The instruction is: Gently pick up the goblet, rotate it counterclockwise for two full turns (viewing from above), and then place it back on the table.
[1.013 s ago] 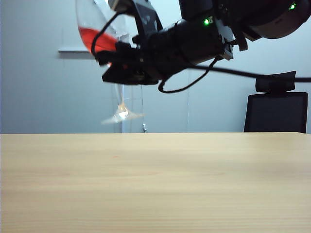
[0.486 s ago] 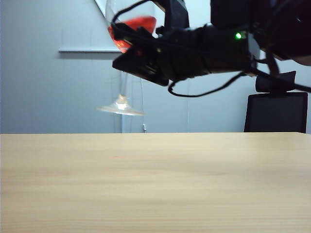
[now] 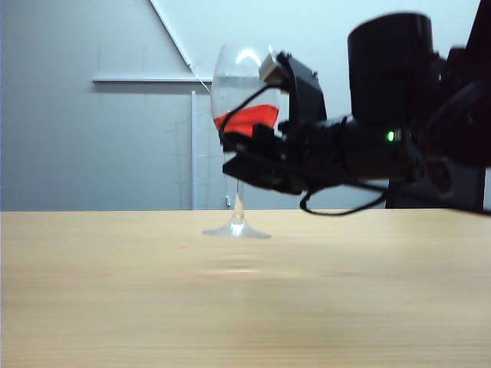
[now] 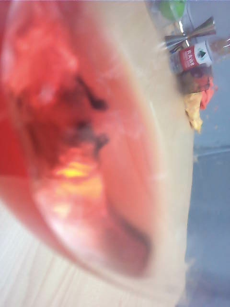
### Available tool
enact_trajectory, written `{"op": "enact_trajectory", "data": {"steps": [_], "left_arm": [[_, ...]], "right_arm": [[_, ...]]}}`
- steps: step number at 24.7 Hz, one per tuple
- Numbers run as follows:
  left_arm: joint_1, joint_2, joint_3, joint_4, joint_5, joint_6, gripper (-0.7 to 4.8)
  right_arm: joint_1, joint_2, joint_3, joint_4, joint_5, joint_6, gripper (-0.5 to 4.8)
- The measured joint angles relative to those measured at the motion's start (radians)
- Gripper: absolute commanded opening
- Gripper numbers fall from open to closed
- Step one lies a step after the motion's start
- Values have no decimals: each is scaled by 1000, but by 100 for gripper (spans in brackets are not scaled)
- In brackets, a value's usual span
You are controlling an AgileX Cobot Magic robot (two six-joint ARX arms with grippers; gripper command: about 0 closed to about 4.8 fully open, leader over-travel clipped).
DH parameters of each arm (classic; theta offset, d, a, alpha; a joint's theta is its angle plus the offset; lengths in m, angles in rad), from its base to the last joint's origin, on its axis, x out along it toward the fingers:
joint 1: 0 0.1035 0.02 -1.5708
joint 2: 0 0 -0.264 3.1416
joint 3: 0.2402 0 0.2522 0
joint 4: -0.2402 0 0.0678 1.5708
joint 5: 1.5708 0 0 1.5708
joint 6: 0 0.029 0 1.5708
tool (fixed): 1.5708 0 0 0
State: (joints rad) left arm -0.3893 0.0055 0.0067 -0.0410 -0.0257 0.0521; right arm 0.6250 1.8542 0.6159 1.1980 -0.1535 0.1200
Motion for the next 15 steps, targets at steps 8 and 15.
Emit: {"op": "enact_trajectory", "data": {"steps": [8, 15], "left_arm": [[54, 0, 0, 0, 0, 0, -5], [82, 0, 0, 0, 0, 0, -5]], "right_arm": [[-5, 60, 3, 55, -14, -89, -5], [-5, 66, 15, 43, -17, -142, -5]]}}
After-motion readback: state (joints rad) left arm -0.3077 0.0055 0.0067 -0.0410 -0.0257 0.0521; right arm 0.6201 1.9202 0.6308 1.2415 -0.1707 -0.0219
